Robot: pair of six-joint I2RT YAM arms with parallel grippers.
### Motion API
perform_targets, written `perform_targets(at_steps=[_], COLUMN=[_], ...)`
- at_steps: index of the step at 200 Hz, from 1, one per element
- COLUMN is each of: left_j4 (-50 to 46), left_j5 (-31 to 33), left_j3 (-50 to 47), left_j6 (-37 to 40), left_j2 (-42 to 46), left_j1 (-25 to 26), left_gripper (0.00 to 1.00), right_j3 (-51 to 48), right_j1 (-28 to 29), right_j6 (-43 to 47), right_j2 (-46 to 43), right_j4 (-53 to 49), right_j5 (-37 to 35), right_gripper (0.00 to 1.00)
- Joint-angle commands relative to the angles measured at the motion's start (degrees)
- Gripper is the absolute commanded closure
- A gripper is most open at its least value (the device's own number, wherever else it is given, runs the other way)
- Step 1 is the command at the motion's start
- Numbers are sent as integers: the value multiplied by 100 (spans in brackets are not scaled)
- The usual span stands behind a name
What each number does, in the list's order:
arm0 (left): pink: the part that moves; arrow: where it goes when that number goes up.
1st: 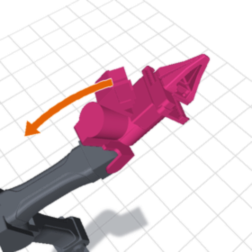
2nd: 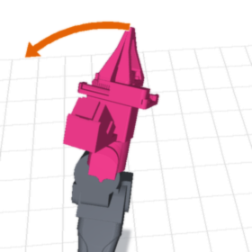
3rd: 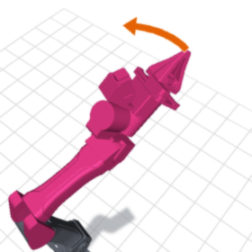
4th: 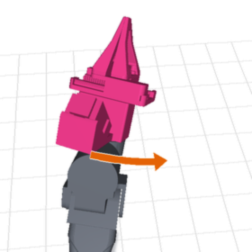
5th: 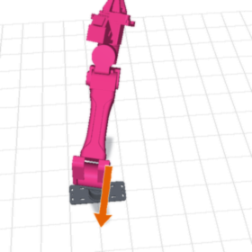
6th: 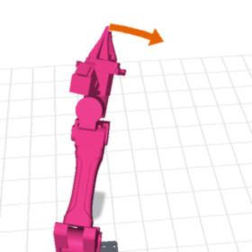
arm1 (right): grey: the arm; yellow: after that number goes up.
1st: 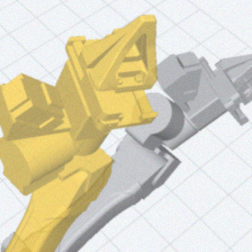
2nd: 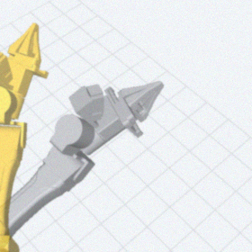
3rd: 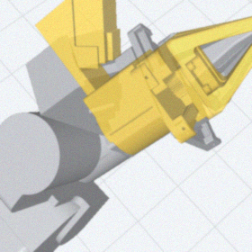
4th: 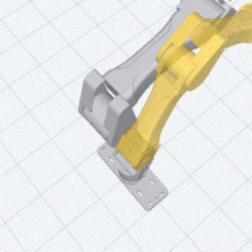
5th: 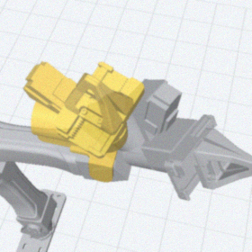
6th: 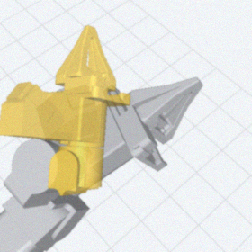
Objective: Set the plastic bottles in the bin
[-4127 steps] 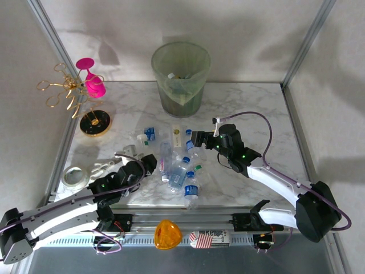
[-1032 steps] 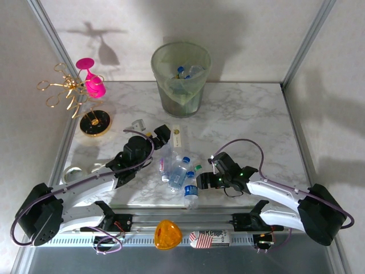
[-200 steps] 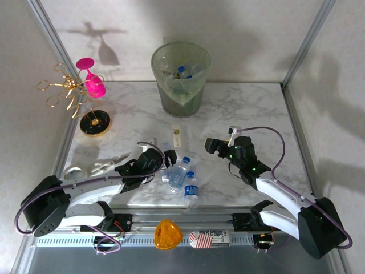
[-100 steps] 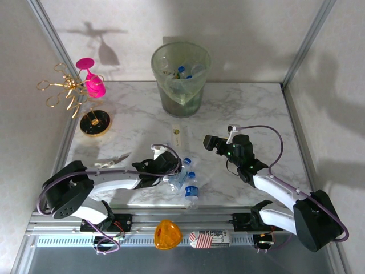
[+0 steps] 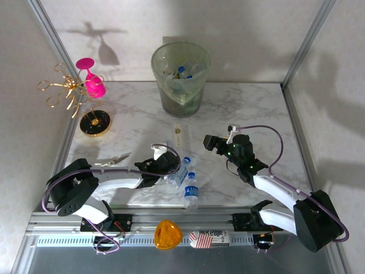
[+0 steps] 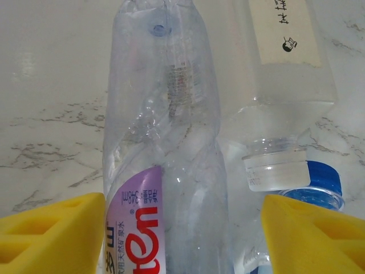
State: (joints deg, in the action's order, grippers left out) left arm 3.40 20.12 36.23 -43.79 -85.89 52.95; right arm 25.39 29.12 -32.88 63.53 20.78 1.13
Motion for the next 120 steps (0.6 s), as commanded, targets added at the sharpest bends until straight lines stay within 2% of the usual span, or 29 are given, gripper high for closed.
perform_targets(at_steps=[1, 120], left_j4=[-498, -568], left_j5=[233, 620], left_j3=[-37, -147], left_j6=[3, 11], left_j2=[-146, -86], left_j1=[48, 49], left_gripper=[29, 34], right_j3=[142, 142], right_j1=[36, 36], right_j6=[-71, -78], right_j2=[-116, -178], right_j4=[85, 14], right_j5=[-88, -107], right_gripper=[1, 1])
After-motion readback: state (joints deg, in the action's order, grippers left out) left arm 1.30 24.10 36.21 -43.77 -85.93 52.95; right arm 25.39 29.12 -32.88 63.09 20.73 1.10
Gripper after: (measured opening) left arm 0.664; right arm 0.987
